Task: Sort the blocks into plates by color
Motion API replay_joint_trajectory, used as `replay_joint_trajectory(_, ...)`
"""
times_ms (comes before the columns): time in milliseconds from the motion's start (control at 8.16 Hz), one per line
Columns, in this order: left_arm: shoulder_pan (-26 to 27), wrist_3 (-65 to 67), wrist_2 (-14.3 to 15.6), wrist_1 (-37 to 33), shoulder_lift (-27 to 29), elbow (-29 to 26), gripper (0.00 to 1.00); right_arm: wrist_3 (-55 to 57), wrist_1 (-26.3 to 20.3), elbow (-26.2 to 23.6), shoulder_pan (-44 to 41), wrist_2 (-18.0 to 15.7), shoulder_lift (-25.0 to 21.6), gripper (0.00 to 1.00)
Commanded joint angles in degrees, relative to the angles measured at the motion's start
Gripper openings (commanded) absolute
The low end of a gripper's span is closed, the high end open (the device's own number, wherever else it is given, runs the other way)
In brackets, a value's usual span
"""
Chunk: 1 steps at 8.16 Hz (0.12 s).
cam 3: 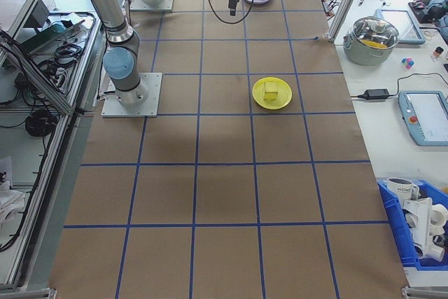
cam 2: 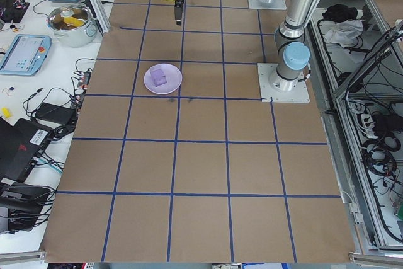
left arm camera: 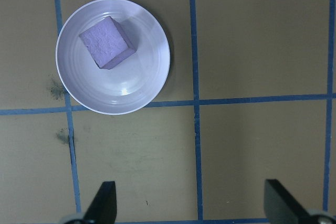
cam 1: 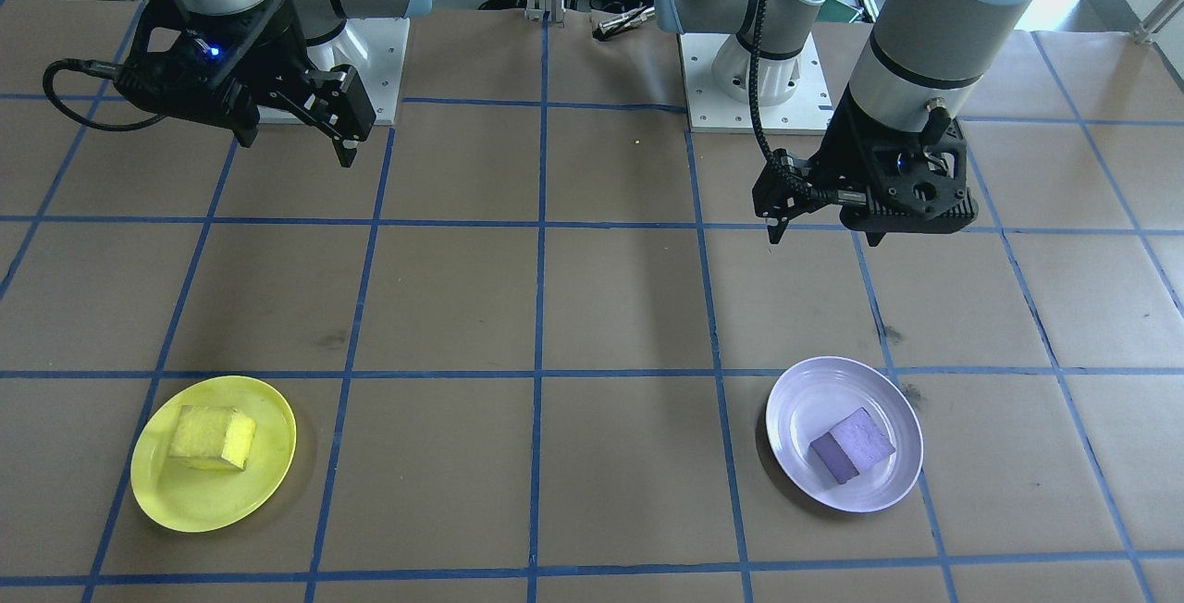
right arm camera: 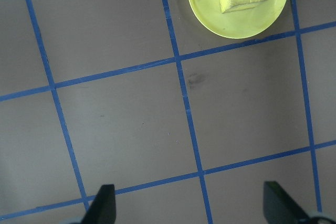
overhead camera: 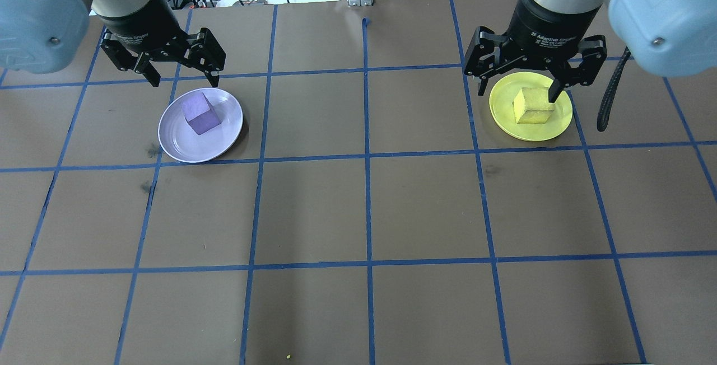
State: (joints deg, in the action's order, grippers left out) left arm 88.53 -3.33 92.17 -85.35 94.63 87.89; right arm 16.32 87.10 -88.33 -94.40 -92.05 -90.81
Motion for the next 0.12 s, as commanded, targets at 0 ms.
replay_joint_trajectory(0, -0.4, 0.0, 0.1, 0.0, -0.5, 0.3, 1.00, 0.0, -0.1, 0.0, -0.1, 0.0, -0.1, 1.00)
